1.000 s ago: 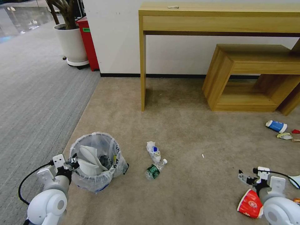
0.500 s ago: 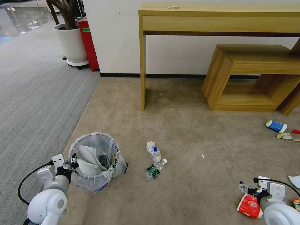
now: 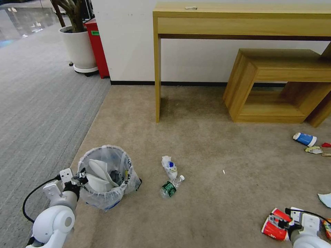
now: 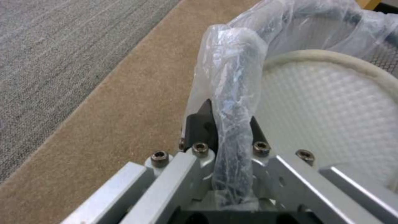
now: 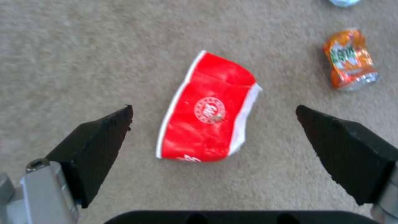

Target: Pick up the trash bin and place the garbage on the floor into it.

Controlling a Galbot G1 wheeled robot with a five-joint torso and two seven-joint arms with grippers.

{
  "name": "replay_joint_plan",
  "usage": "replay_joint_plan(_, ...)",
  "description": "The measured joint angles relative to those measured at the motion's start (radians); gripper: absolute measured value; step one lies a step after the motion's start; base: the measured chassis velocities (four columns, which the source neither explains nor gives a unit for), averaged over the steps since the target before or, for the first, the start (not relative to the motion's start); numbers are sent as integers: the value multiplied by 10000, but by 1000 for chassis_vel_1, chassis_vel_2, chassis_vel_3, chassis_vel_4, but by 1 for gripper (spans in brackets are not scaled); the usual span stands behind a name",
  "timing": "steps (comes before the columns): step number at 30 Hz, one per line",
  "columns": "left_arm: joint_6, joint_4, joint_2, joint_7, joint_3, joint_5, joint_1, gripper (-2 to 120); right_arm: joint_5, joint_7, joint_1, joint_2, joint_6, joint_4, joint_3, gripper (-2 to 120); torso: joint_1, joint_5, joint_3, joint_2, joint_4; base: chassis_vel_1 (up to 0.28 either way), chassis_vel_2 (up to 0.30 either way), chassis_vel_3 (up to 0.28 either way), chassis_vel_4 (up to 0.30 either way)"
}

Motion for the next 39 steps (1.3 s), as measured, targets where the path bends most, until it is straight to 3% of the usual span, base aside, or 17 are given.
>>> replay_joint_plan(13, -43, 70, 80, 47, 47, -50, 6, 2, -23, -221, 613, 335, 140, -844, -217, 100, 0, 1, 0, 0, 1, 0, 0, 0, 0)
replay_joint_plan(25, -56, -53, 54, -22, -100, -52, 157, 2, 23, -980, 2028, 585, 85, -2524, -842, 97, 0, 1, 0, -1, 1, 0, 0, 0, 0)
replay_joint_plan(39, -56, -192, 54, -82, -171, -95, 194, 2, -117, -1294, 2427, 609, 208, -3429, -913, 93, 0, 1, 0, -1, 1, 0, 0, 0, 0)
